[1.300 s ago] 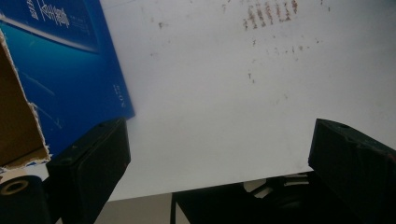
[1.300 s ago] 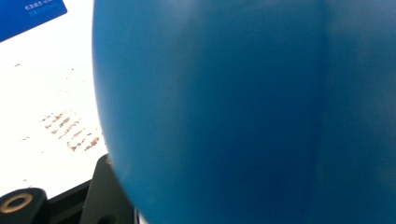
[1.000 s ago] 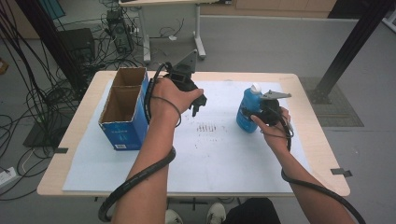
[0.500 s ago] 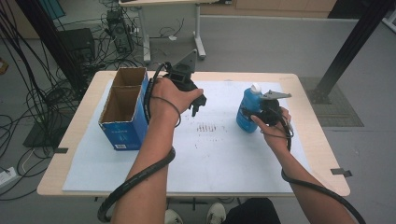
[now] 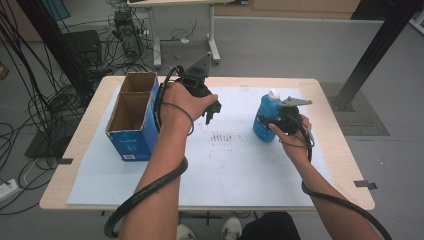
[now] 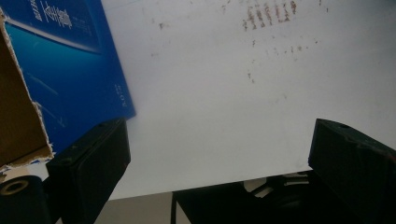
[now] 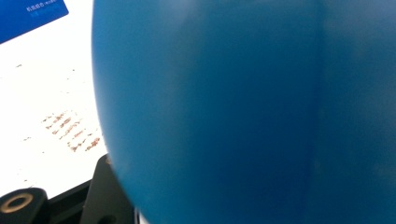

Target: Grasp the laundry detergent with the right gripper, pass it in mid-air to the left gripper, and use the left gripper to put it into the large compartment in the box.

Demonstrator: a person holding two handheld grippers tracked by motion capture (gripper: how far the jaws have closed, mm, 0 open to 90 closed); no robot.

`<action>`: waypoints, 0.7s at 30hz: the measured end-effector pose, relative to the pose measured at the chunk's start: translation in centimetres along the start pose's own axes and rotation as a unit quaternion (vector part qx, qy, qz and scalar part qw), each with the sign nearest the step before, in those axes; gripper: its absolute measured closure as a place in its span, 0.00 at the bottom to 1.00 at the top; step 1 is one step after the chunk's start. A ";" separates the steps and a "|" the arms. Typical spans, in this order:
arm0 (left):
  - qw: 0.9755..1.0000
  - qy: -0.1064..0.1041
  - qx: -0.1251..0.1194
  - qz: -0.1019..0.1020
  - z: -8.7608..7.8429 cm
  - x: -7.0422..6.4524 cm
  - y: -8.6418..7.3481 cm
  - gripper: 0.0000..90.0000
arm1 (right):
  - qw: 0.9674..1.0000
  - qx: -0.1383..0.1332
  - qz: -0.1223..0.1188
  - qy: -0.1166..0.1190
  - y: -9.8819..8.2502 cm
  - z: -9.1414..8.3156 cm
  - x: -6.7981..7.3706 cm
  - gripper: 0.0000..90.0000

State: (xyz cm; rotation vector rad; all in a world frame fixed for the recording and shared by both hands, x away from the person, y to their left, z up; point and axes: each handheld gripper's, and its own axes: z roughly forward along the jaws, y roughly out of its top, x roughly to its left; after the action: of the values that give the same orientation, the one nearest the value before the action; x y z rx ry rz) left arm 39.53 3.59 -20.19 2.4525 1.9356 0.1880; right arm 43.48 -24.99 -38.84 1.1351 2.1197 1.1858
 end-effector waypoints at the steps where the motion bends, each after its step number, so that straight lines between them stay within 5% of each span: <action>1: 1.000 -0.002 0.000 -0.002 0.1 0.0 0.0 0.07 | 1.000 0.000 -0.001 0.001 0.0 0.0 0.0 0.49; 21: 1.000 -0.002 -0.001 0.000 0.0 0.0 0.2 0.07 | 1.000 -0.001 0.001 0.003 0.0 0.0 -0.1 0.49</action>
State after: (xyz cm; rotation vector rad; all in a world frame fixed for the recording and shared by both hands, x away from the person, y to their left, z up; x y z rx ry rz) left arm 39.69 3.54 -20.20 2.4490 1.9337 0.1839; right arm 43.51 -25.04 -38.87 1.1332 2.1214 1.1934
